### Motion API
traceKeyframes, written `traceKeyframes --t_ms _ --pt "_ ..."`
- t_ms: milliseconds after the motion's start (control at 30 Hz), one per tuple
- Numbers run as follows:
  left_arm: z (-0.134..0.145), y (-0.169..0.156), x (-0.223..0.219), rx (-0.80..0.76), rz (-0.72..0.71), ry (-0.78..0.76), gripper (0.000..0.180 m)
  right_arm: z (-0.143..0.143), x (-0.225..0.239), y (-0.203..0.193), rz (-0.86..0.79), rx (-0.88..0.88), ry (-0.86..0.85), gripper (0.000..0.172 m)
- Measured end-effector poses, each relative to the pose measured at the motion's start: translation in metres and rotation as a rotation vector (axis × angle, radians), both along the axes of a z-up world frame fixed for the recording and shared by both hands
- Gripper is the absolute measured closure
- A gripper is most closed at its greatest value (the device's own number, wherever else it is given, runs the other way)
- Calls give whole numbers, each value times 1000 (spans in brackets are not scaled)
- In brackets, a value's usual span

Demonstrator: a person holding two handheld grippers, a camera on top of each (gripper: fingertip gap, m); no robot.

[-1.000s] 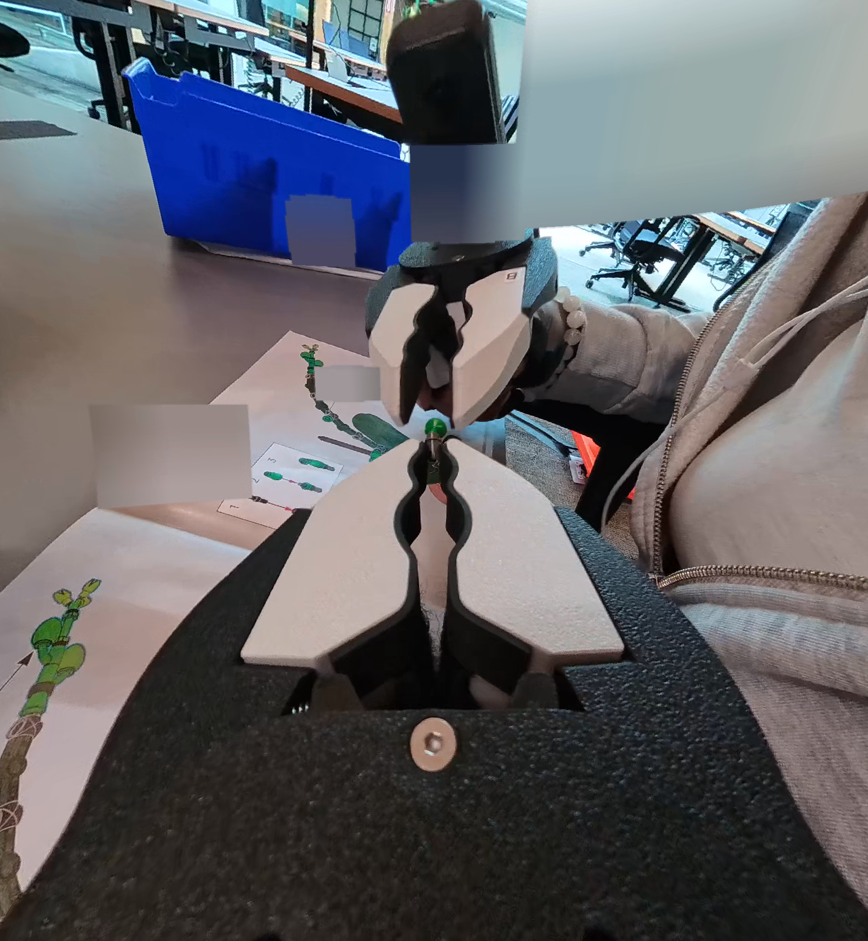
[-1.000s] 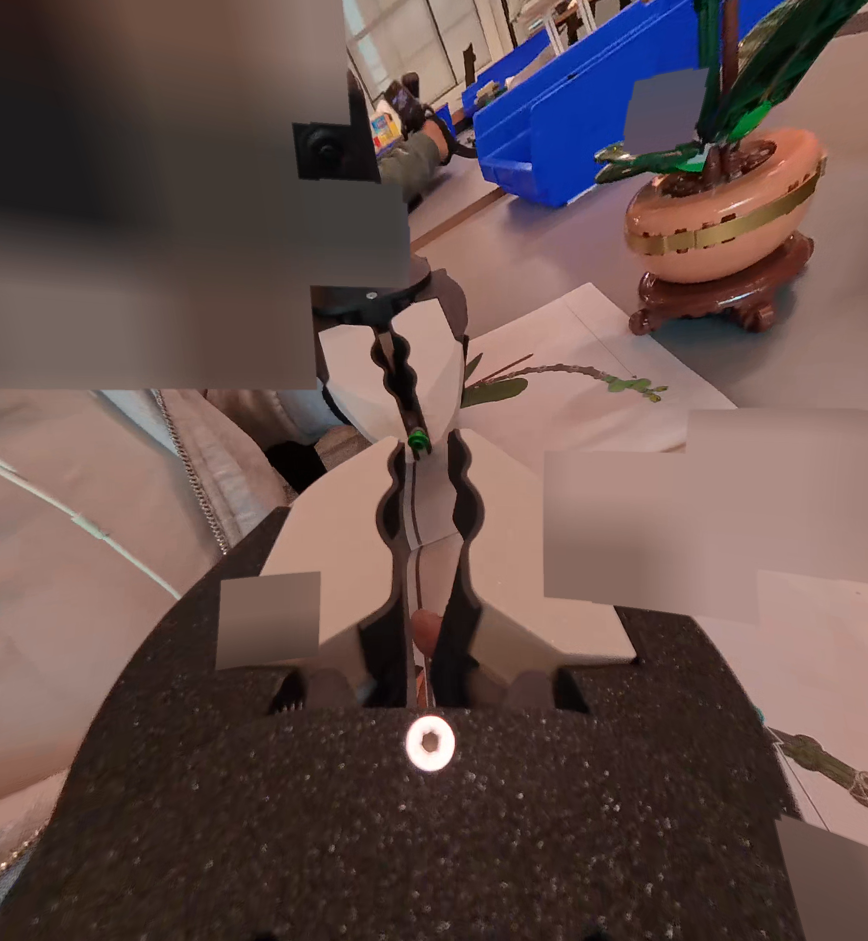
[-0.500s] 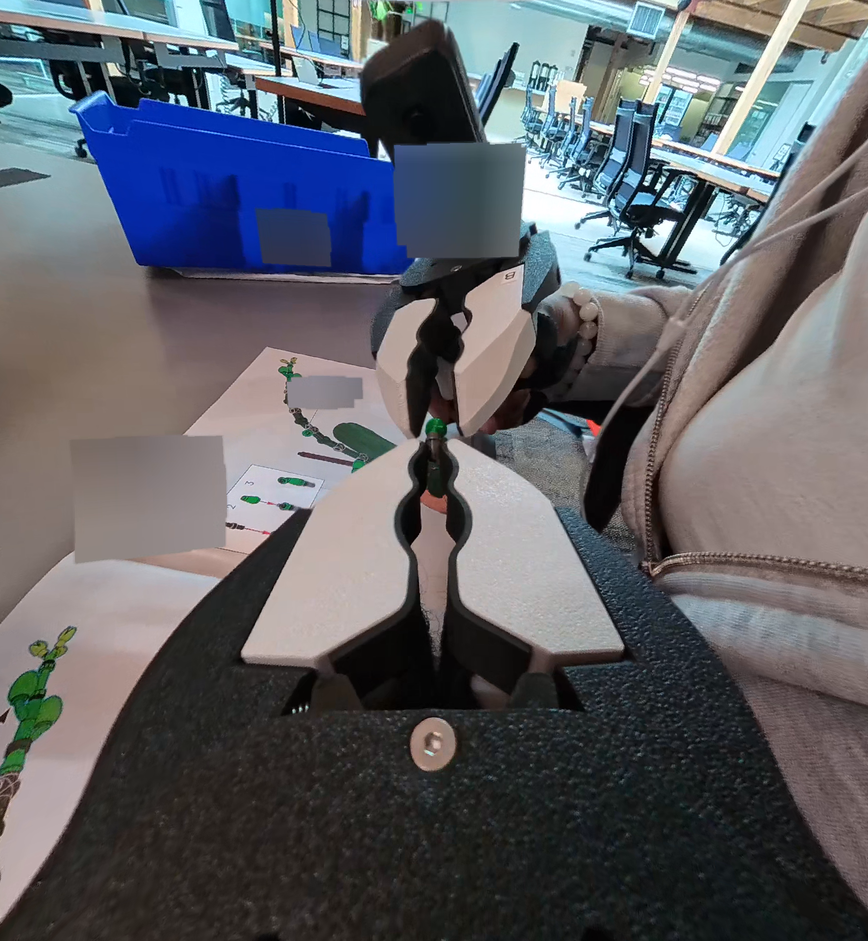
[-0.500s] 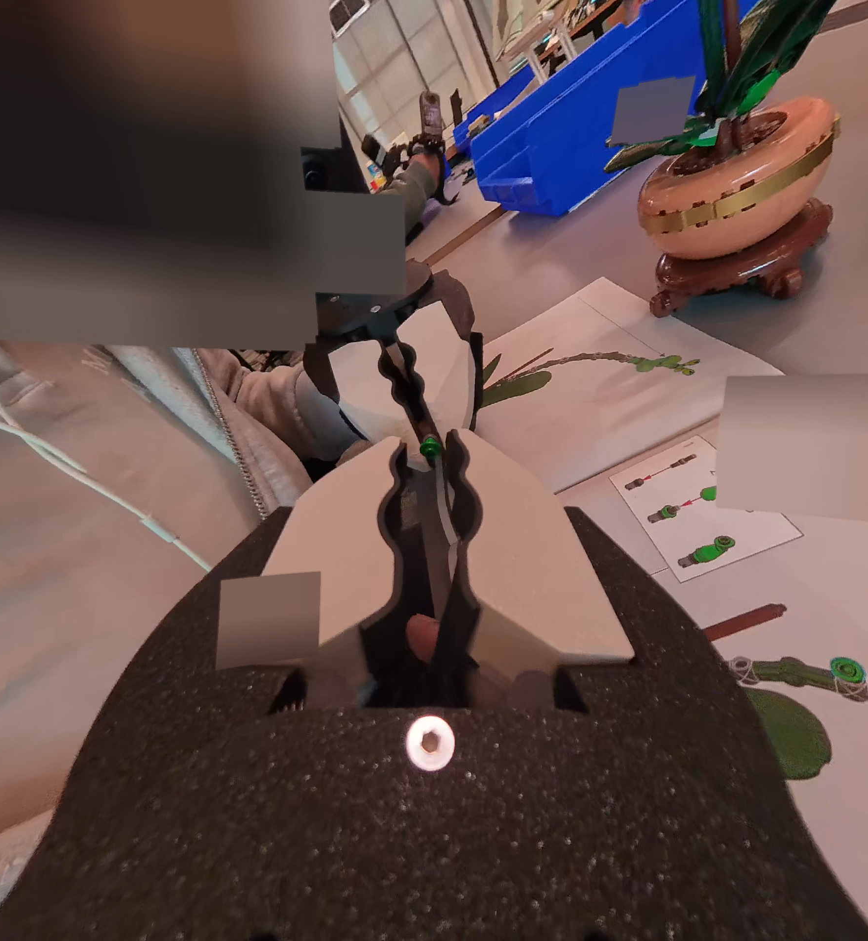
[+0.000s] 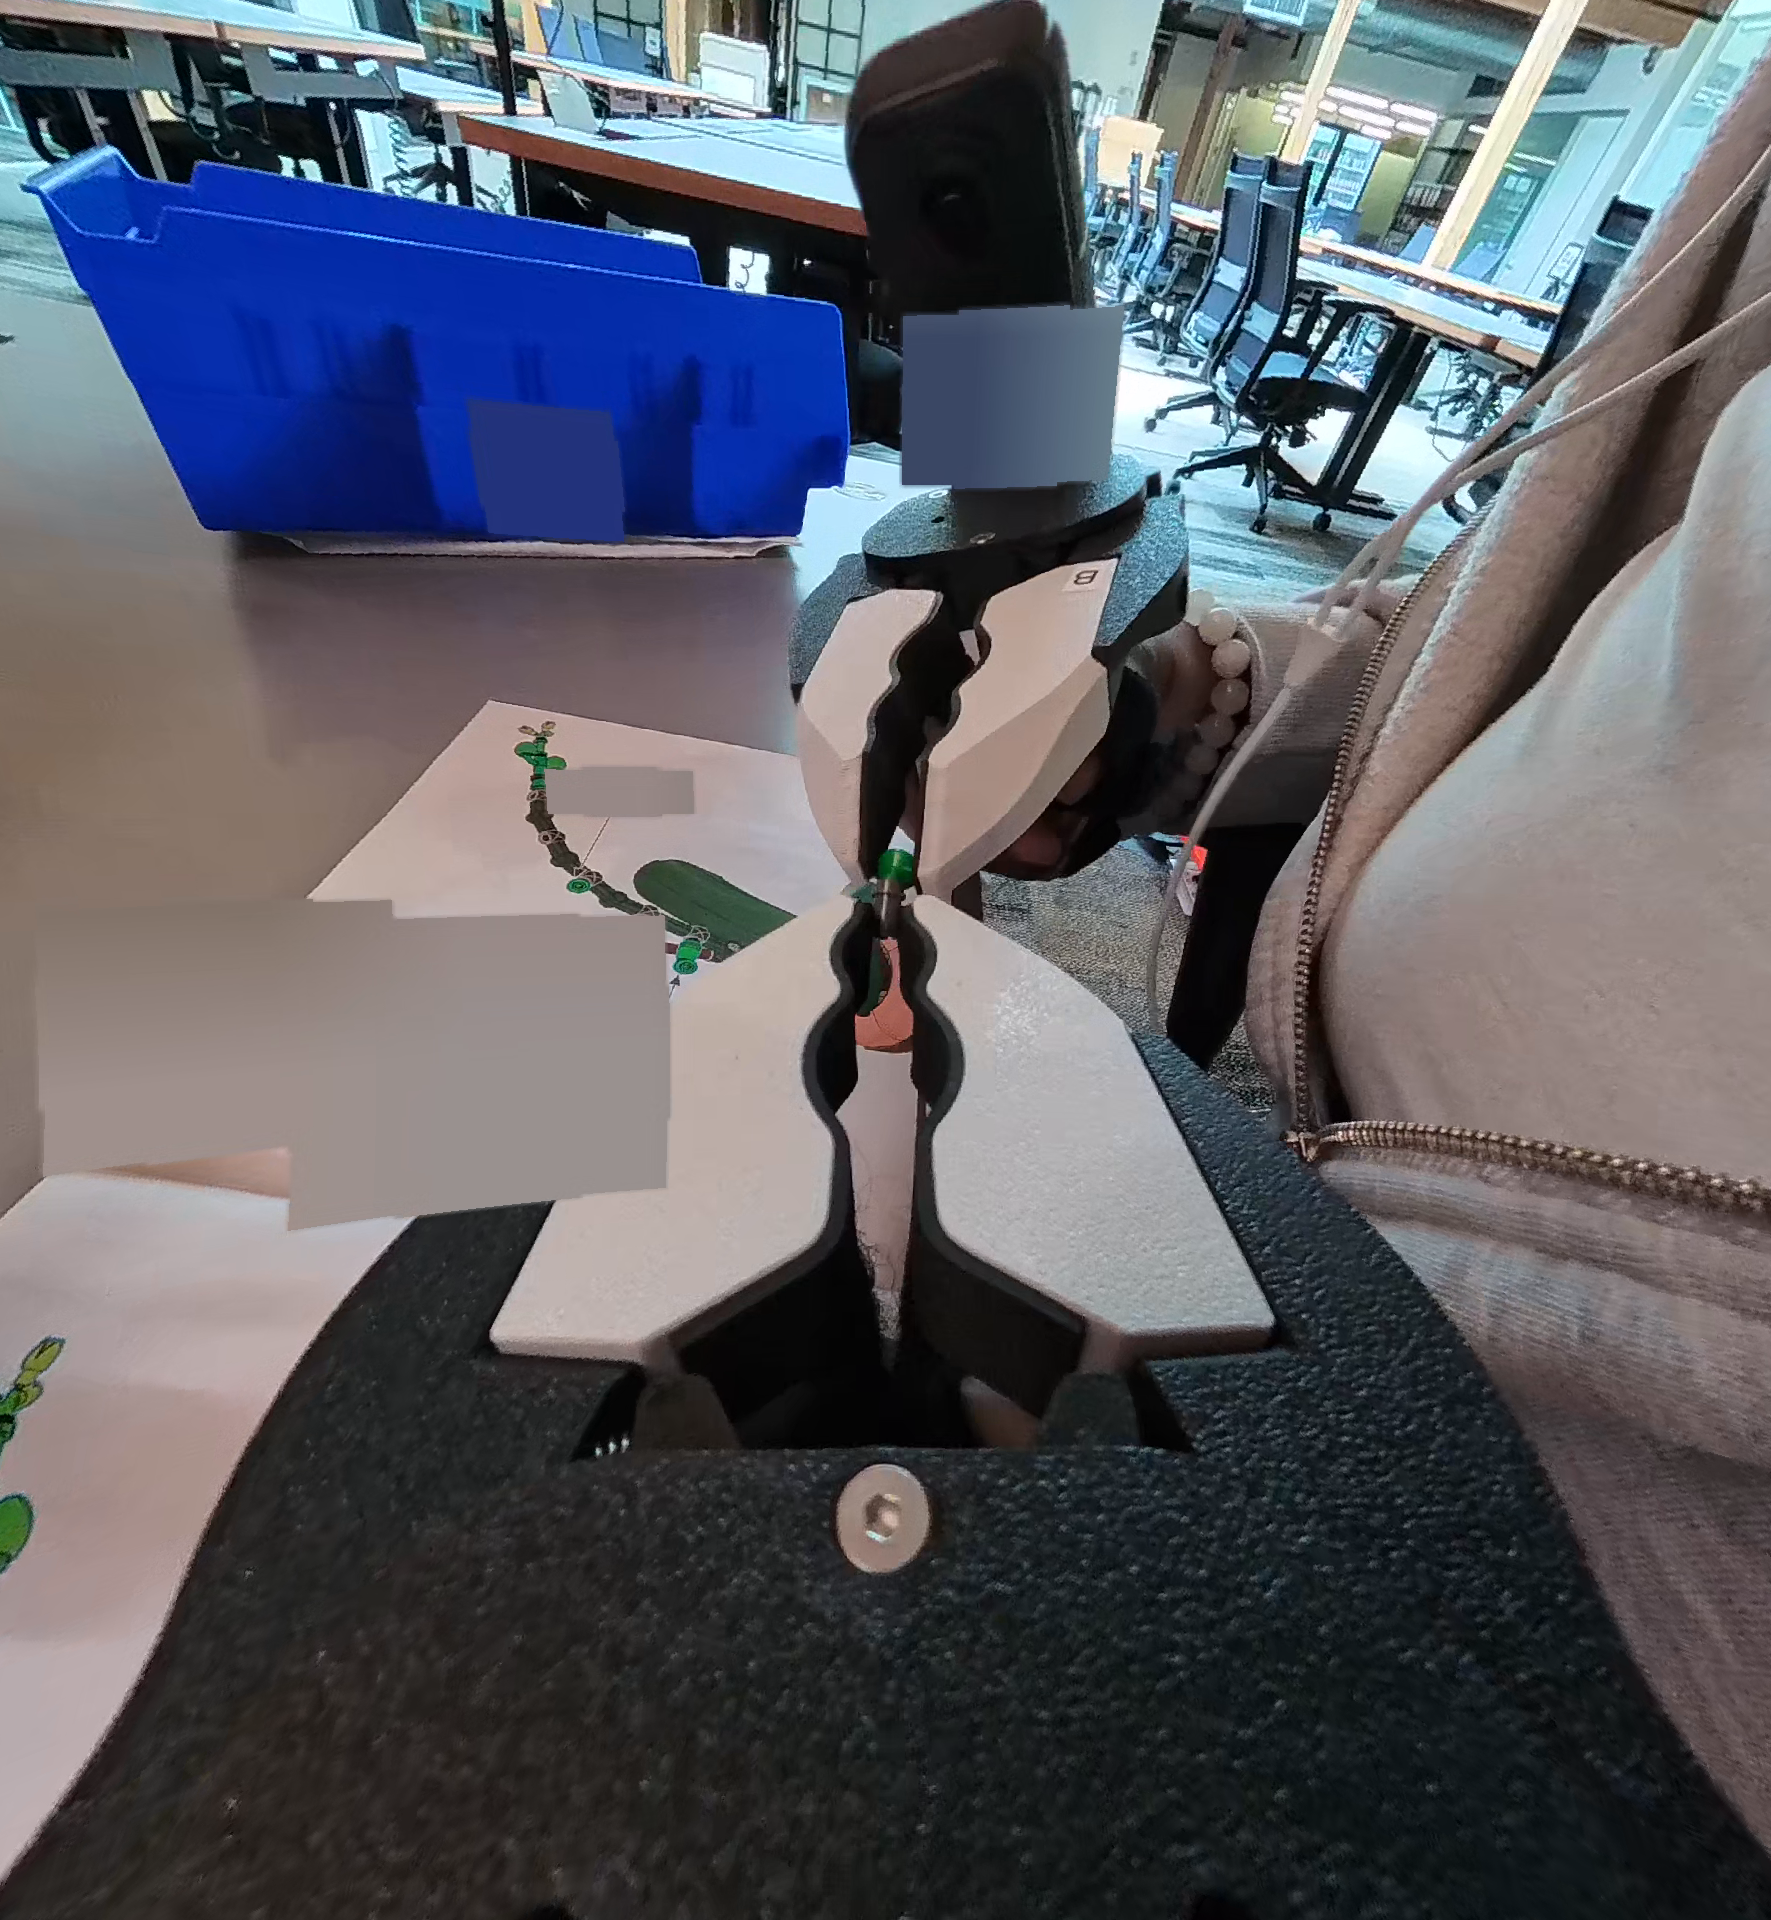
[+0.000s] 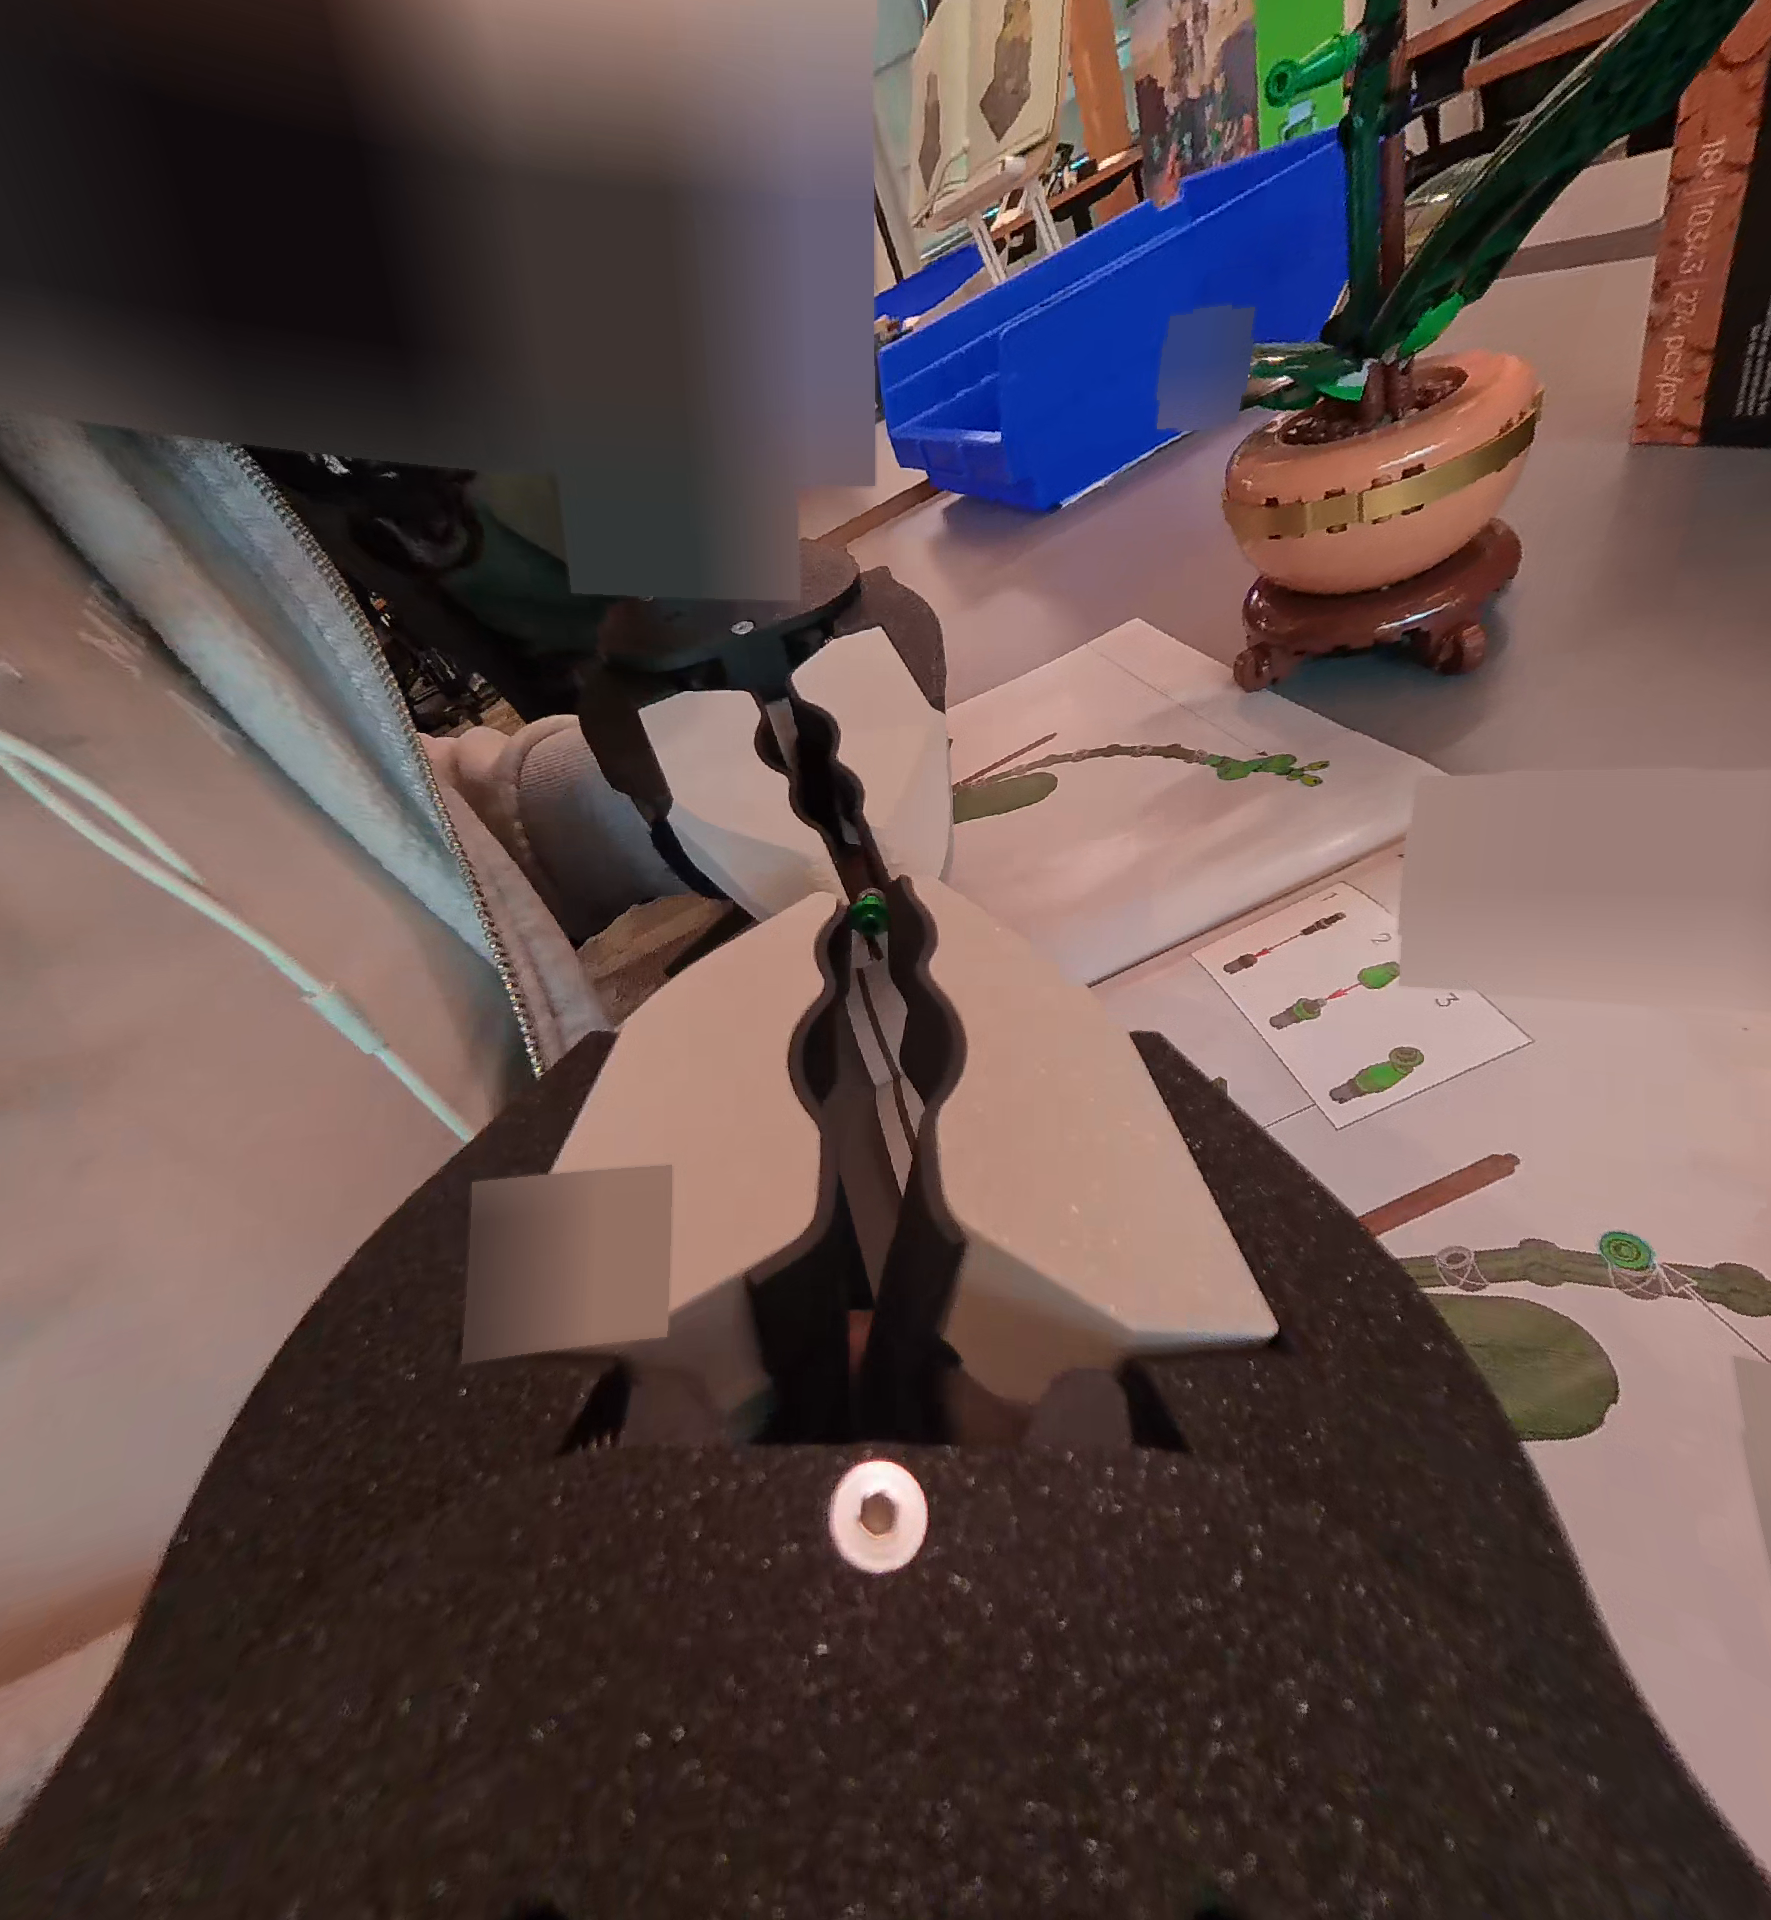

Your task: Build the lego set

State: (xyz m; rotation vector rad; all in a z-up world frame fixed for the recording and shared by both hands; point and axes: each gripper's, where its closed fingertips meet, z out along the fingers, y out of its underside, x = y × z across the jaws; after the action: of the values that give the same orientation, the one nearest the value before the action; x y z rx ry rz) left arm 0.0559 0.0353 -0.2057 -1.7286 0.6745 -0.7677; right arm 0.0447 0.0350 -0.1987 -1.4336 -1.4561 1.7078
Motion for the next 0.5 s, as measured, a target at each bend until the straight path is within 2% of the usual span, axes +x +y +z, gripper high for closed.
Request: traceKeyframes --t_ms 500 --pt "0 -1 2 -5 -13 -1 175 2 4 -1 9 0 26 167"
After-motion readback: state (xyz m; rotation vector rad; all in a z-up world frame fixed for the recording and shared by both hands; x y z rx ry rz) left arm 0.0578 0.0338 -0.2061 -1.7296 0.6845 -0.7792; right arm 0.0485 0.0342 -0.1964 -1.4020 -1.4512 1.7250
